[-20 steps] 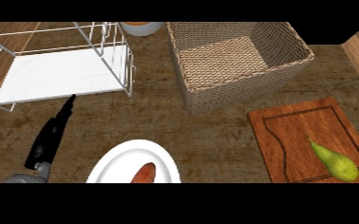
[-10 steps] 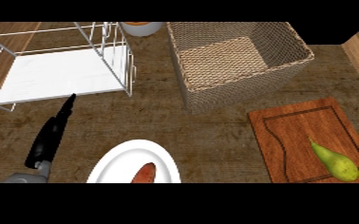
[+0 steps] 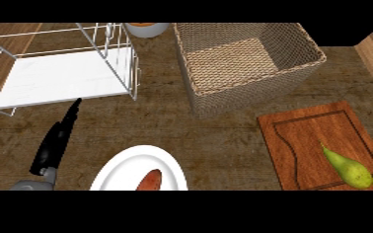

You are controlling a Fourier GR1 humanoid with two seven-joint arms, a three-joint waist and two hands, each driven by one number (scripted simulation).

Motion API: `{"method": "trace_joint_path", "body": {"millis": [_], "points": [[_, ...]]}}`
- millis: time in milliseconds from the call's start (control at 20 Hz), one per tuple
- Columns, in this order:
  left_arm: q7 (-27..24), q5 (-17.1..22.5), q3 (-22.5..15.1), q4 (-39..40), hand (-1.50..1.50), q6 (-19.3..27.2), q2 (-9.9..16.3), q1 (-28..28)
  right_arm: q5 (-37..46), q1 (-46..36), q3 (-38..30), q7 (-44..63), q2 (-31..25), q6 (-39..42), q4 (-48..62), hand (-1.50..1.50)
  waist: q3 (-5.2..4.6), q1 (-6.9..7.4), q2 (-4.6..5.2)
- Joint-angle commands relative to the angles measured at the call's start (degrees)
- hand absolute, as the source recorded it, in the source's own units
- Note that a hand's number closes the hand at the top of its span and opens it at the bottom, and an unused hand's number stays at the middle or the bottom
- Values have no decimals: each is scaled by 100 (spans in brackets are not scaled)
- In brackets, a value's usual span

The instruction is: Pick the pear from the cutting board and place it in the basket

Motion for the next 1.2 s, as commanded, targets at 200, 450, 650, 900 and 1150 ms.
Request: {"method": "trace_joint_path", "body": {"millis": [200, 450, 650, 900, 1150], "points": [[10, -106, 156, -67, 0, -259, -155, 64, 754, -632, 215, 242, 54, -78, 210, -150, -7, 15, 9], [-9, -474, 233, 259, 0, -118, -326, -217, 675, -1146, -24, 92, -189, -203, 1068, -150, -5, 1, 12], [103, -293, 461, -311, 0, -389, -77, 67, 1091, -1315, 231, 284, 34, -478, 1159, -150, -5, 27, 8], [83, -244, 608, -89, 0, -582, -95, -82, 941, -1588, 72, 276, -186, -410, 1488, -150, -5, 16, 10], [-54, -415, 591, 331, 0, -526, -334, -341, 1270, -1637, 125, 460, 107, -737, 1599, -150, -6, -11, 14]]}}
